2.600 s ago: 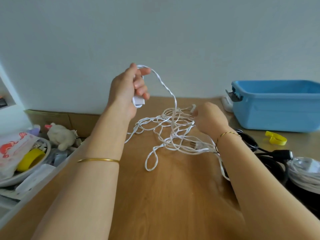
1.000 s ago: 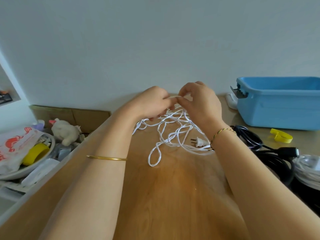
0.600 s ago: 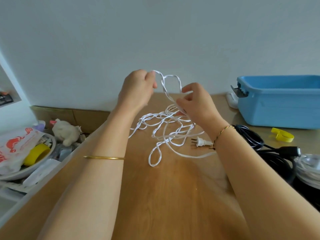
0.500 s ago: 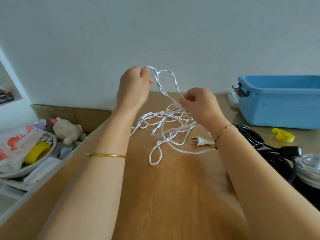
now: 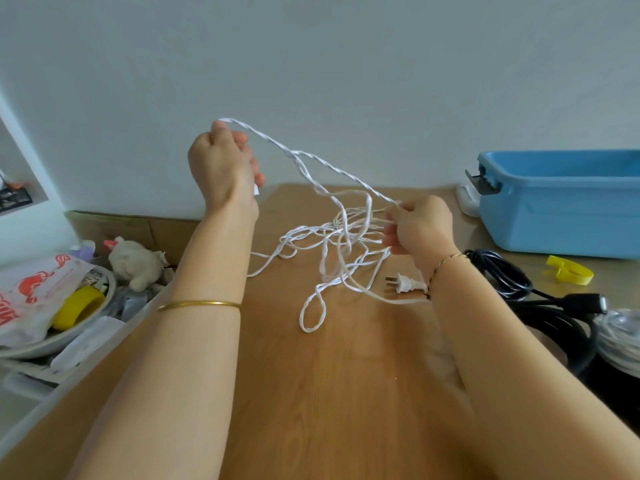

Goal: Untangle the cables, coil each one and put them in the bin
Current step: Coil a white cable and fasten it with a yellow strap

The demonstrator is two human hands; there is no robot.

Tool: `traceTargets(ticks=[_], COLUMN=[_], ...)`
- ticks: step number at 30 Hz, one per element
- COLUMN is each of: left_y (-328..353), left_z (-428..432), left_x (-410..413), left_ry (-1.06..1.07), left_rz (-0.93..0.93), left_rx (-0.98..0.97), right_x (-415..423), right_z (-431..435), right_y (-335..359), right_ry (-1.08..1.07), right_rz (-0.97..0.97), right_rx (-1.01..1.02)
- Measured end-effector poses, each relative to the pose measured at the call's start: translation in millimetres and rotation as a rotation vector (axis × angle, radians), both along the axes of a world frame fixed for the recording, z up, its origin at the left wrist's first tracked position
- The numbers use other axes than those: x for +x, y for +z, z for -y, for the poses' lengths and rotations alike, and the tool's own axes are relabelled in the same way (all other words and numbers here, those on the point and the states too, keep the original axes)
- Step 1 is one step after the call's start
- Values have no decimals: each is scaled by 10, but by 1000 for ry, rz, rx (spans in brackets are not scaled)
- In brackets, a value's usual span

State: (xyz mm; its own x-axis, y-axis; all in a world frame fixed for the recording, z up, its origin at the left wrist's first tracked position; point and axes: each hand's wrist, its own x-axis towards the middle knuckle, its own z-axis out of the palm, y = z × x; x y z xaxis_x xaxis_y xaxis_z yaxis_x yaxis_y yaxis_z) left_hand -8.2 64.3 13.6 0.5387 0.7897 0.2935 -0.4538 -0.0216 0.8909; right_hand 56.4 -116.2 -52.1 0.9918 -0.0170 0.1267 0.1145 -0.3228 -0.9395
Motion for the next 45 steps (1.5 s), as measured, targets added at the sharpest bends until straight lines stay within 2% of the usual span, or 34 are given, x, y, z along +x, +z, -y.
traceTargets(ticks=[2,4,7,9,11,16,18,21,24,26,29,32,35,37,41,45], left_y=[6,16,33,34,22,-52,-82,-106,-85,-41,10,1,4,1,-64,-120], left_z=[3,4,-17,-10,38,224,301,361,361,336,291,252,170,104,-1,18], left_x=[-11,-18,-24,-16,3,43,48,38,-11,-52,-96,-100,-83,-59,12,87], left_ry=[-11,-12,-16,-50,-115,-243,-281,-298,-423,-619,-948,-1054,-1037,-966,-788,-503], left_rz=[25,52,76,45,-4,-161,-218,-299,-363,-353,-218,-21,243,364,462,389], left_rx=[-50,-92,-130,-97,-52,151,229,355,309,138,-214,-492,-759,-809,-755,-601], right_x=[-6,-78,-147,-129,-61,-180,-258,-301,-272,-232,-186,-204,-258,-268,-297,-389], right_z=[43,80,97,68,28,-85,-117,-187,-200,-146,-67,-59,-86,-119,-159,-156], right_y=[-1,24,16,27,59,314,398,391,347,332,282,253,279,276,242,275], right_ry=[-85,-127,-144,-99,36,324,459,615,541,480,469,561,616,643,757,901], right_rz=[43,55,51,105,177,225,153,171,189,129,76,-52,-182,-245,-287,-175], right_rx=[-348,-613,-807,-854,-729,31,231,138,264,402,414,453,473,428,228,-27])
